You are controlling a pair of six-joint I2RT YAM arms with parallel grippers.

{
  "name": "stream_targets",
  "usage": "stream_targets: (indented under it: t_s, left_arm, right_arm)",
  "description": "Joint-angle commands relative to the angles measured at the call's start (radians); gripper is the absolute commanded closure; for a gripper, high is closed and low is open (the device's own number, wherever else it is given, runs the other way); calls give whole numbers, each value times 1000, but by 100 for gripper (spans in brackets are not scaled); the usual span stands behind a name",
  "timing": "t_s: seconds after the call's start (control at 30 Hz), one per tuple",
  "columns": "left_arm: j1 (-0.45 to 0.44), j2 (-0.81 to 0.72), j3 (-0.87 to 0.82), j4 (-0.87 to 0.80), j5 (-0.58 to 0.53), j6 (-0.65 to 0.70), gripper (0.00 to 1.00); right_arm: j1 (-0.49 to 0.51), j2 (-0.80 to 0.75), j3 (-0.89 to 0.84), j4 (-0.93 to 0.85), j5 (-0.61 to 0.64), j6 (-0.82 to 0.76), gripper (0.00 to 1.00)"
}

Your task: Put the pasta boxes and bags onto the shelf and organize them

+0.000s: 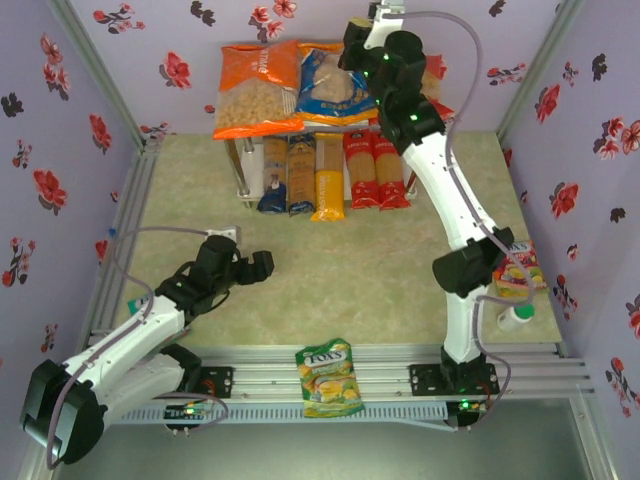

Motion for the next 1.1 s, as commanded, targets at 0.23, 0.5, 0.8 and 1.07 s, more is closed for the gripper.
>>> stream_targets:
  t_s: [0.23, 0.5, 0.8, 1.07]
  left_arm:
    - [19, -11, -6, -14, 6, 18, 5]
    - [27, -7, -6, -14, 5, 25, 4]
    - [28, -10, -13, -15, 5, 22, 2]
    - [30, -13, -30, -3, 6, 20, 2]
  right_arm:
    - [-20, 200, 208, -243, -42, -38, 100]
    - [-33, 247, 200, -408, -40, -7, 100]
    - [-42, 241, 198, -431, -100, 30, 63]
    - [-43, 160, 125, -287, -133, 49, 39]
